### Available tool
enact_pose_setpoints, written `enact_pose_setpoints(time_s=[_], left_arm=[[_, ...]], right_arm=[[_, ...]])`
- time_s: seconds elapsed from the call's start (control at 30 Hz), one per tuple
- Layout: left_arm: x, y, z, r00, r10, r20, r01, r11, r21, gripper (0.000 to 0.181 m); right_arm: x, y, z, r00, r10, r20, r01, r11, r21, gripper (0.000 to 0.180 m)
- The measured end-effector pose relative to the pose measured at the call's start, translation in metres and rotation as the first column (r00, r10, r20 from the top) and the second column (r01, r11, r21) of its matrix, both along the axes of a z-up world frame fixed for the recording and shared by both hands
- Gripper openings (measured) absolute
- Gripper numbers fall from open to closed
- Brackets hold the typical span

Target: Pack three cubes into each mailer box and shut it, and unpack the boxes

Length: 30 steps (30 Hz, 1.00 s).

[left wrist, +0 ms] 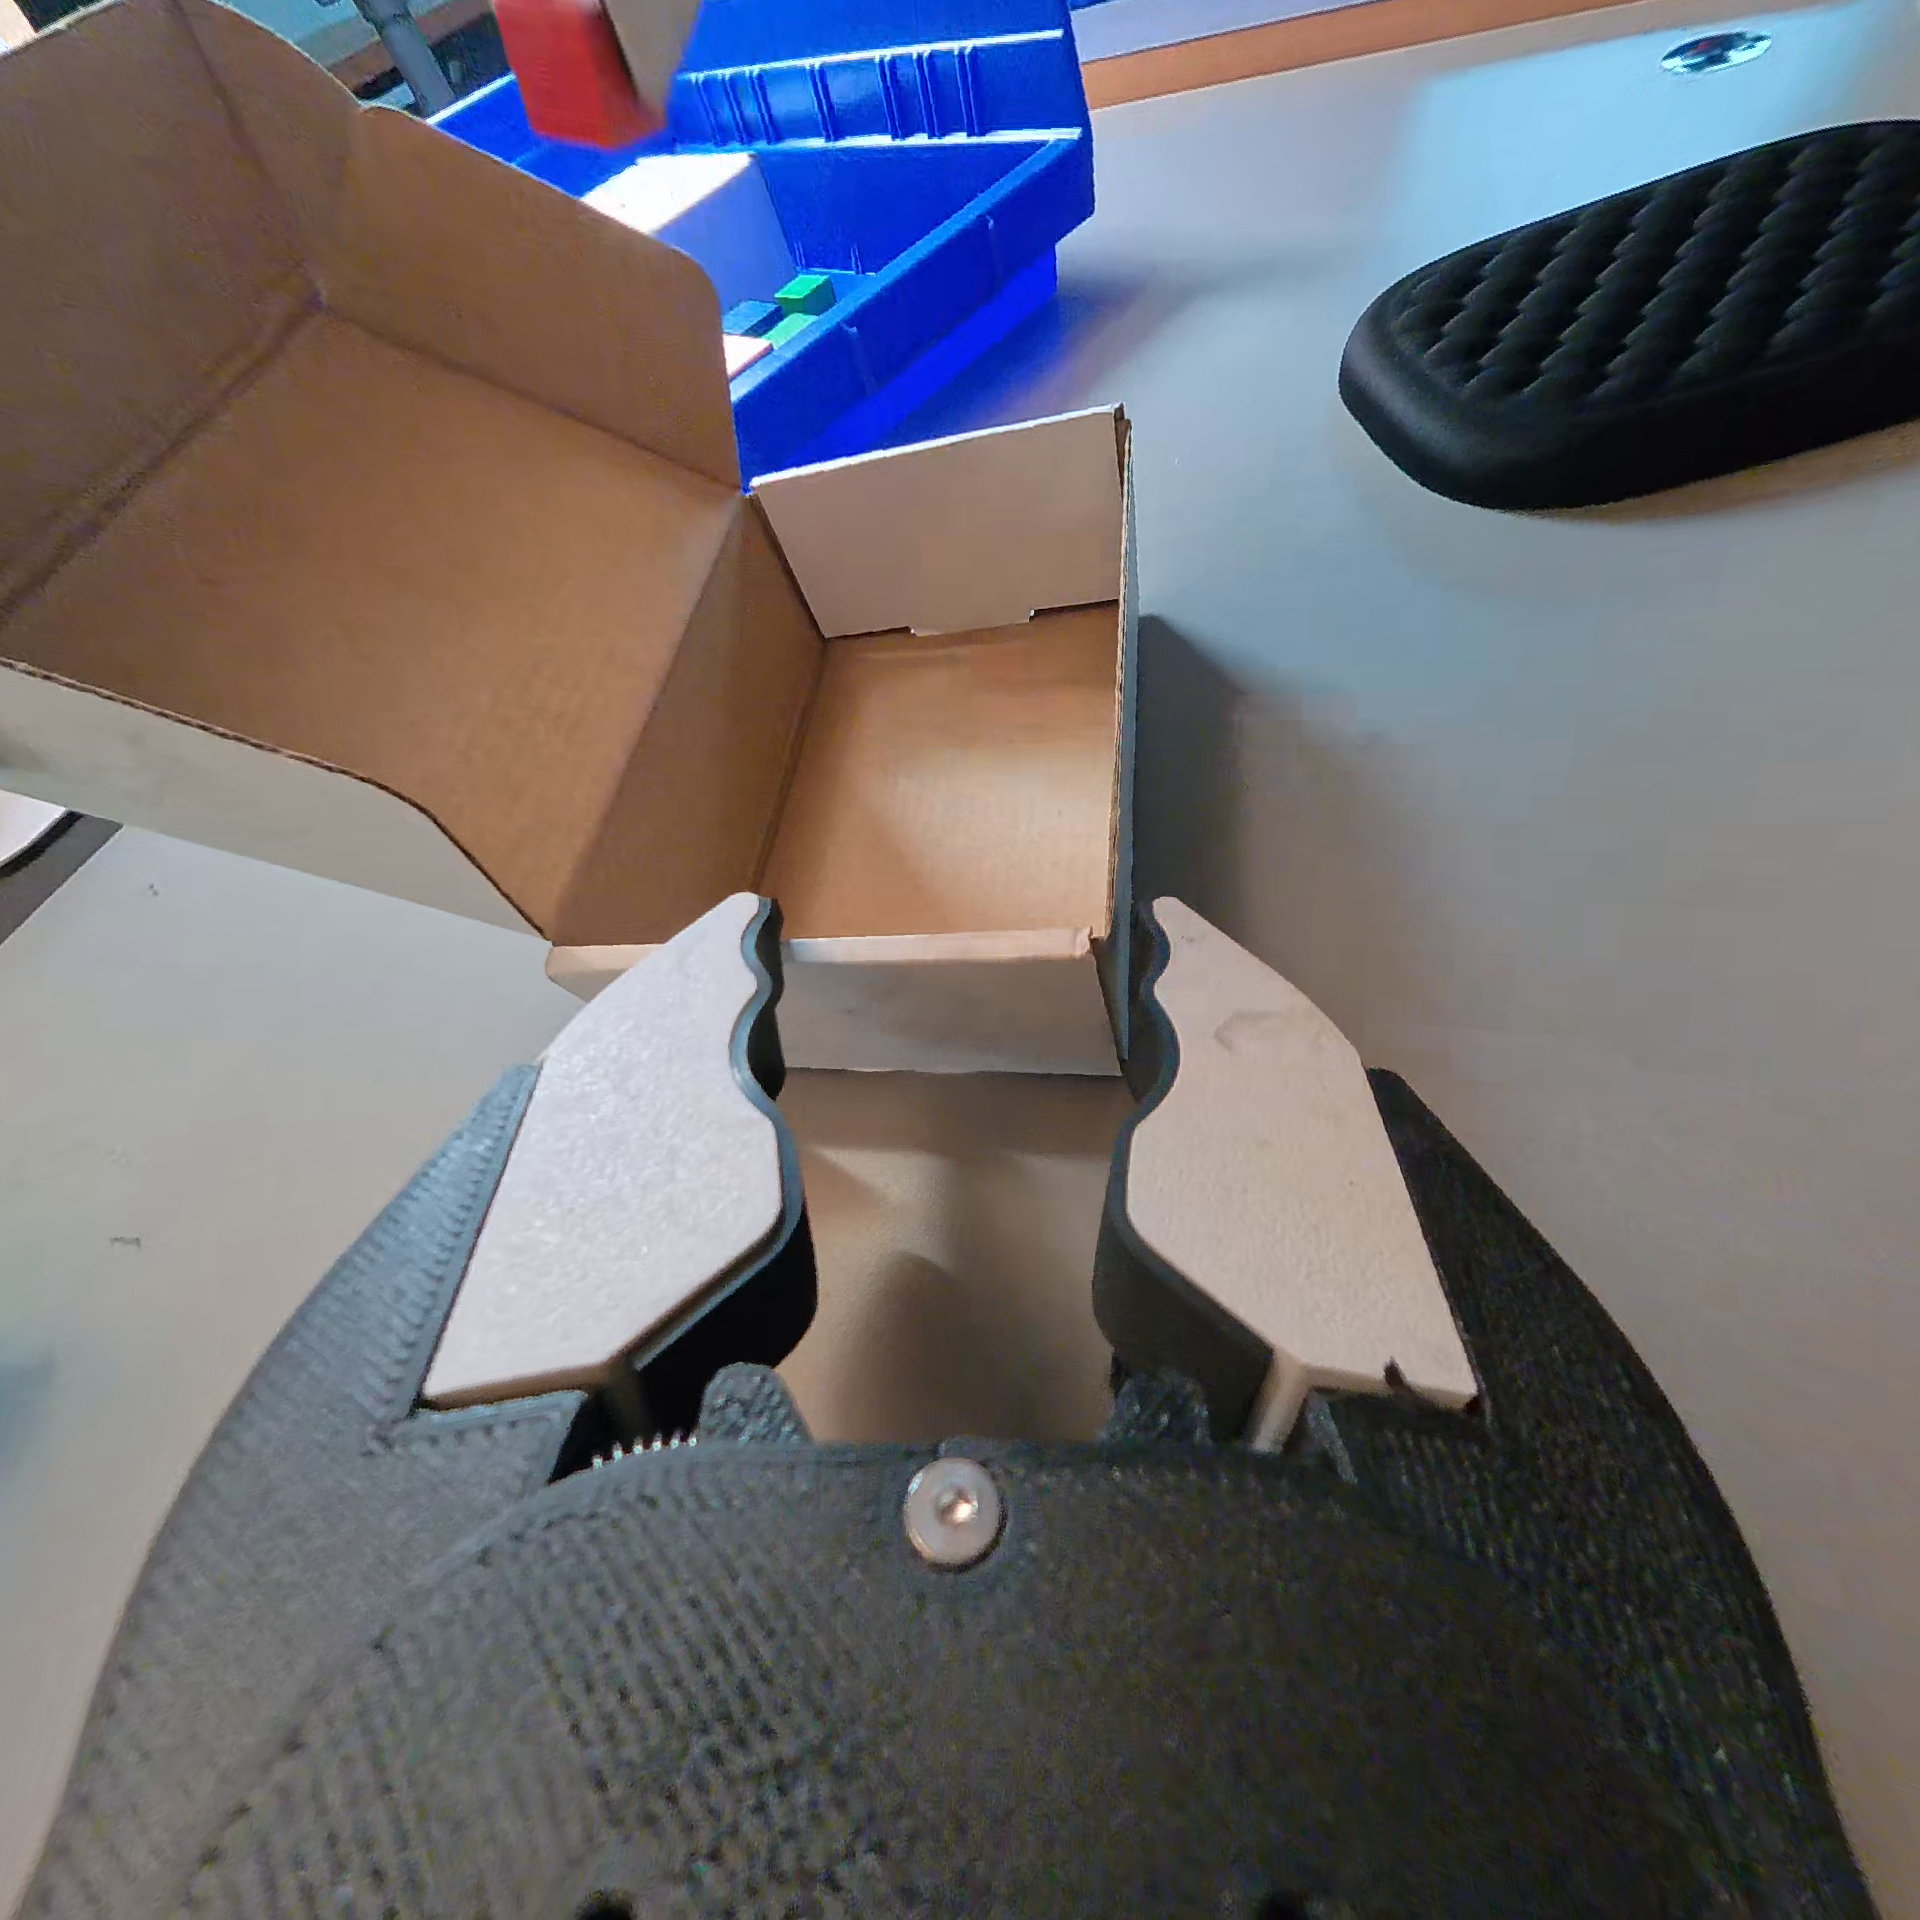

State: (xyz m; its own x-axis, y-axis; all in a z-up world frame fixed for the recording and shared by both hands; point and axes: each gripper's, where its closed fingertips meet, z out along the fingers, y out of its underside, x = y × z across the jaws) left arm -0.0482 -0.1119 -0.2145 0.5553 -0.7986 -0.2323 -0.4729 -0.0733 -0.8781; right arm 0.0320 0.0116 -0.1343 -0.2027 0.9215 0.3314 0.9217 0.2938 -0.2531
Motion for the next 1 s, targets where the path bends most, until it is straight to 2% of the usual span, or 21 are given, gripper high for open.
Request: enact_pose_setpoints(time_s=[0.07, 0.13, 0.3, 0.43, 0.6, 0.87, 1.0], left_arm=[[0.000, 0.000, 0.000, 1.000, 0.001, 0.001, -0.001, 1.000, -0.001, 0.064], [0.000, 0.000, 0.000, 1.000, 0.001, 0.001, -0.001, 1.000, -0.001, 0.064], [0.000, 0.000, 0.000, 1.000, 0.000, 0.001, 0.000, 1.000, 0.000, 0.064], [0.000, 0.000, 0.000, 1.000, 0.000, 0.006, 0.000, 1.000, -0.003, 0.064], [0.000, 0.000, 0.000, 1.000, 0.000, 0.006, 0.000, 1.000, -0.003, 0.063], [-0.001, 0.001, 0.000, 1.000, 0.007, 0.007, -0.007, 1.000, -0.003, 0.063], [-0.002, 0.002, 0.001, 1.000, 0.013, 0.009, -0.013, 1.000, -0.004, 0.063]], right_arm=[[0.028, 0.033, 0.013, 0.995, -0.094, 0.029, 0.092, 0.995, 0.038, 0.021], [0.062, 0.068, 0.010, 0.973, -0.209, 0.093, 0.202, 0.976, 0.081, 0.021], [0.146, 0.120, -0.047, 0.867, -0.400, 0.296, 0.387, 0.916, 0.105, 0.021], [0.168, 0.127, -0.085, 0.838, -0.412, 0.357, 0.421, 0.905, 0.058, 0.022], [0.177, 0.129, -0.106, 0.814, -0.402, 0.419, 0.426, 0.904, 0.039, 0.022], [0.183, 0.129, -0.116, 0.802, -0.400, 0.444, 0.430, 0.902, 0.036, 0.024], [0.167, 0.129, -0.093, 0.848, -0.411, 0.333, 0.422, 0.905, 0.043, 0.028]])
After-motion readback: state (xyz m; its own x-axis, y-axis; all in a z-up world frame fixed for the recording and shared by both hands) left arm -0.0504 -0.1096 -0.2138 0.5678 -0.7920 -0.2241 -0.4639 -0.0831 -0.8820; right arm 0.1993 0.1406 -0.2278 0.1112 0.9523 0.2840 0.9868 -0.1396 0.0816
